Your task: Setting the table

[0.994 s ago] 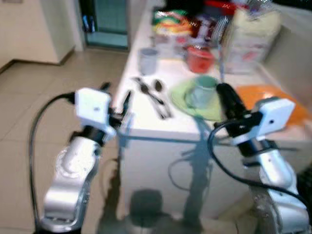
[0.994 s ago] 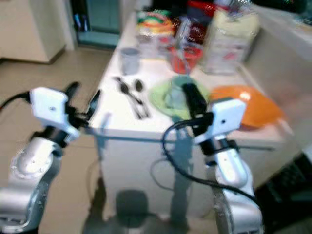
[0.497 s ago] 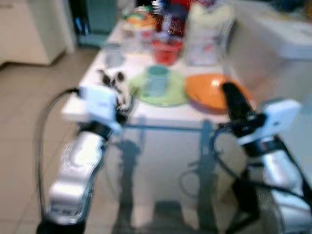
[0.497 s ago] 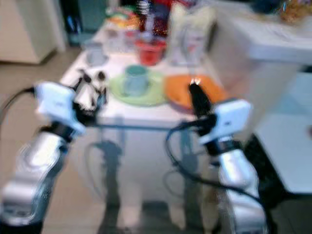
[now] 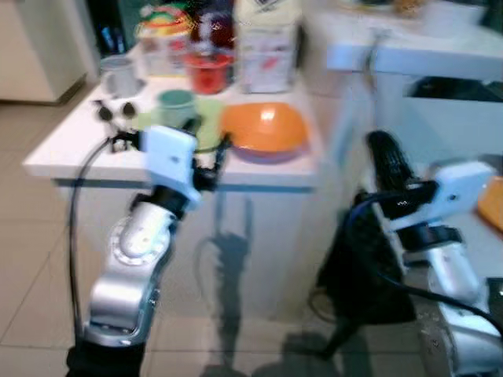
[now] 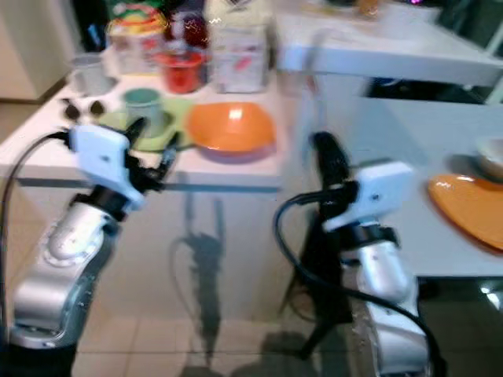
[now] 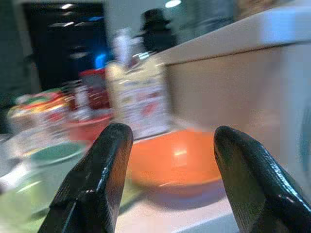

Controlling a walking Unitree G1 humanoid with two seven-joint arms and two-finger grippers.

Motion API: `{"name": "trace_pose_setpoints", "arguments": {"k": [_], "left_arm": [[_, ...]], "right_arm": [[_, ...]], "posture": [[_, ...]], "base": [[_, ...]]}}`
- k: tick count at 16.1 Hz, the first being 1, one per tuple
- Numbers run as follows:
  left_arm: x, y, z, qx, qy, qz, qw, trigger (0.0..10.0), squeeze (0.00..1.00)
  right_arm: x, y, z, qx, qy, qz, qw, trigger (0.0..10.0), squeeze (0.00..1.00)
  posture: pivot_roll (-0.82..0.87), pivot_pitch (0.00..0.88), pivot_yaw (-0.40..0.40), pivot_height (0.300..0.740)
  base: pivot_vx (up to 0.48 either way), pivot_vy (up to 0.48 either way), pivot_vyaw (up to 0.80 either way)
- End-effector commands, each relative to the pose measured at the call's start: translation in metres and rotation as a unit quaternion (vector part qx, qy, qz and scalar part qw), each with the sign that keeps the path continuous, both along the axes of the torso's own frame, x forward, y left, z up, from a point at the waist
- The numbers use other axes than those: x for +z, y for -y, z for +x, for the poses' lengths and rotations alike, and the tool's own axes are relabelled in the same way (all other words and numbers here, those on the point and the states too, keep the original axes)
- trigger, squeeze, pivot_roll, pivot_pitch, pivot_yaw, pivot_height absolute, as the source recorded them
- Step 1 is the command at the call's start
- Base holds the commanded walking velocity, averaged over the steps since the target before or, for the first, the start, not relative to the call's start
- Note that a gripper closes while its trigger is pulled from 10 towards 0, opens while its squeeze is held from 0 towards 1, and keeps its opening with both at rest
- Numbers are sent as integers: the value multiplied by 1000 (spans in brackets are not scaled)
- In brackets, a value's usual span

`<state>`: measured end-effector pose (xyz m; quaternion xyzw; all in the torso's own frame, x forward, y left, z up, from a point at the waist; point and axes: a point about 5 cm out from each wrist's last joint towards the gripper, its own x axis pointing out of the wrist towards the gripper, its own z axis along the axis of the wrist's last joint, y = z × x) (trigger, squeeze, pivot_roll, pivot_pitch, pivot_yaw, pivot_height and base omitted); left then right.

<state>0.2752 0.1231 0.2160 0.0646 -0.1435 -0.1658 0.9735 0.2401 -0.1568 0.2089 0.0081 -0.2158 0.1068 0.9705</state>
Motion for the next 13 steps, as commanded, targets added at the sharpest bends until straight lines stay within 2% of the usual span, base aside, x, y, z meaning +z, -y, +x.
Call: {"name": "trace_pose_setpoints", "arguments": {"k": [1,4,8,13], "left_arm": [[0,-5,-1,11,7,4,1000,10000,0],[-3,-1,-3,5,7,9,1000,10000,0],[0,-1,3,7,13,12,1000,10000,0],[0,6,10,11,18,1,1000,10000,0]], "right_arm": [[-1,-3,-2,3,4,5,1000,10000,0],[-1,-4,2,3,4,13,1000,10000,0],[4,-7,10,13,11,18,1000,10000,0],[-4,-3,21,-1,-22,-1,1000,10000,0]], "posture": [[-22,0,-32,740],[-9,0,-37,740],[-8,0,-44,740],[-37,0,-43,740]], "base": [[0,-461,0],[0,-461,0],[0,-461,0],[0,-461,0]]}}
